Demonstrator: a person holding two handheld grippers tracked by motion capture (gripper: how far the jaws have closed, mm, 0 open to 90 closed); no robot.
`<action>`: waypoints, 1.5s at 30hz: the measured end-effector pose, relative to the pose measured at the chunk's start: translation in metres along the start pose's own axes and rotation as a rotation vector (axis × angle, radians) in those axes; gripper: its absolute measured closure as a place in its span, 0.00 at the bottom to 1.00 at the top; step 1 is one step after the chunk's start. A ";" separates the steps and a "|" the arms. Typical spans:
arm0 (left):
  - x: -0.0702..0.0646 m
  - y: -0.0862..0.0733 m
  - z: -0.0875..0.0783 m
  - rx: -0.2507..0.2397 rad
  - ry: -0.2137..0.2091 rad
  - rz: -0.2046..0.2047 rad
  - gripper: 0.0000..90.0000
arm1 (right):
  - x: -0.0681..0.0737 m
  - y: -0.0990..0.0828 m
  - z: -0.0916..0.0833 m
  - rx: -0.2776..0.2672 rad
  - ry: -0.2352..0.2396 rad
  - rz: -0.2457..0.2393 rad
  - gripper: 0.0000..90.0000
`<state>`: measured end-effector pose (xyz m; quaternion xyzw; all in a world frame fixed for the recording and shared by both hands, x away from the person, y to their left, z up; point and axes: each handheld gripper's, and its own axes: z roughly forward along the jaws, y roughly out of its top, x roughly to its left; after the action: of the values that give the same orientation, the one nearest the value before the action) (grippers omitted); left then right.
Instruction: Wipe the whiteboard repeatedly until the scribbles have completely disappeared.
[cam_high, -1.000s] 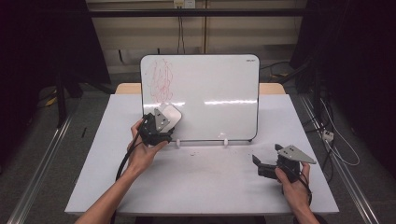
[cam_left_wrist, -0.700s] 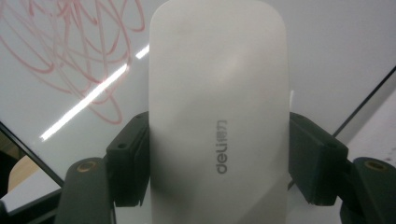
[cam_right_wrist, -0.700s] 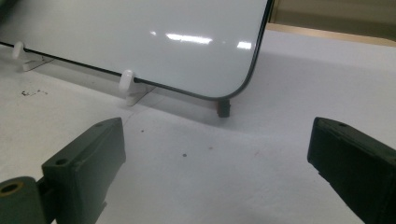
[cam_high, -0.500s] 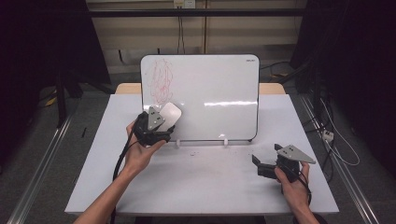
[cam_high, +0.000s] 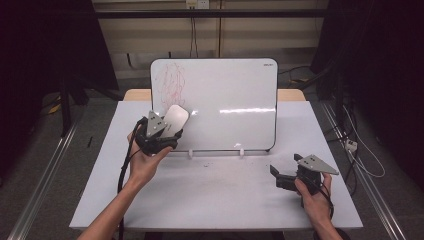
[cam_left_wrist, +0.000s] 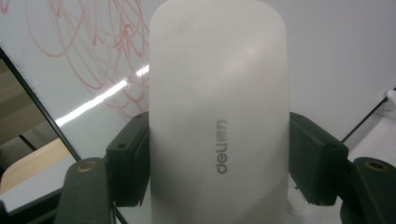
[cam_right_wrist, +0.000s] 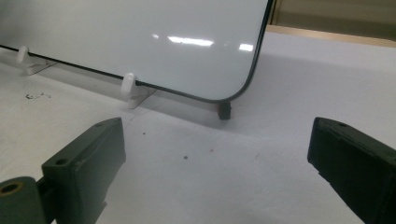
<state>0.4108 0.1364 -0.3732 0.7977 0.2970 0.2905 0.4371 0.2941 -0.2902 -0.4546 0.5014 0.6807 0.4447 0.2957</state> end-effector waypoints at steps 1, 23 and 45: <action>0.000 0.000 0.000 0.000 0.000 0.000 0.35 | 0.000 0.000 0.000 0.000 -0.001 0.003 0.05; 0.008 0.024 -0.022 -0.048 0.054 -0.002 0.35 | 0.000 0.000 -0.002 -0.006 0.004 0.002 0.05; 0.043 0.064 -0.014 -0.062 0.132 -0.001 0.35 | 0.000 0.000 0.001 -0.004 0.019 -0.002 0.04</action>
<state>0.4428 0.1470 -0.3028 0.7627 0.3164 0.3512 0.4414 0.2948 -0.2902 -0.4553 0.4960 0.6831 0.4504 0.2907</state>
